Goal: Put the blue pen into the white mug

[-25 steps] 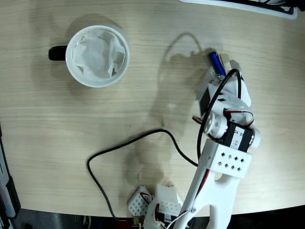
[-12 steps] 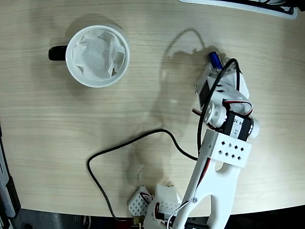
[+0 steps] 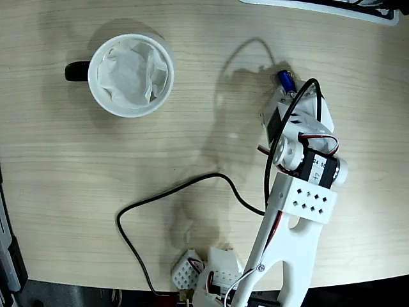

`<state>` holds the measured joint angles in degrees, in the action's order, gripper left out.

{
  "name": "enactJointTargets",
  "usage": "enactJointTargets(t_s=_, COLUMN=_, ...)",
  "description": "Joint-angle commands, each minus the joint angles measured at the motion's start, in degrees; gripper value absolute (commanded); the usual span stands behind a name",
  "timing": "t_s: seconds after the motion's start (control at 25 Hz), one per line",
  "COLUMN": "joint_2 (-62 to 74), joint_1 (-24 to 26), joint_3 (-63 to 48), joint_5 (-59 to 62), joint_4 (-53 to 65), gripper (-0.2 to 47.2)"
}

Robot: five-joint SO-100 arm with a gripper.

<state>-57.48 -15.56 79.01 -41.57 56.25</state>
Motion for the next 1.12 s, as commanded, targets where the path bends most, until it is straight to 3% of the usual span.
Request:
enactJointTargets(t_s=0.0, joint_2=-0.62, joint_1=-0.09, joint_3=-1.14, joint_5=-0.79, joint_4=0.53, gripper=0.1)
enactJointTargets(t_s=0.4, joint_2=-3.78, joint_1=-0.53, joint_3=-1.14, joint_5=-0.79, joint_4=0.70, gripper=0.1)
enactJointTargets(t_s=1.08, joint_2=-20.74, joint_1=3.87, joint_3=-1.23, joint_5=-2.29, joint_4=0.62, gripper=0.0)
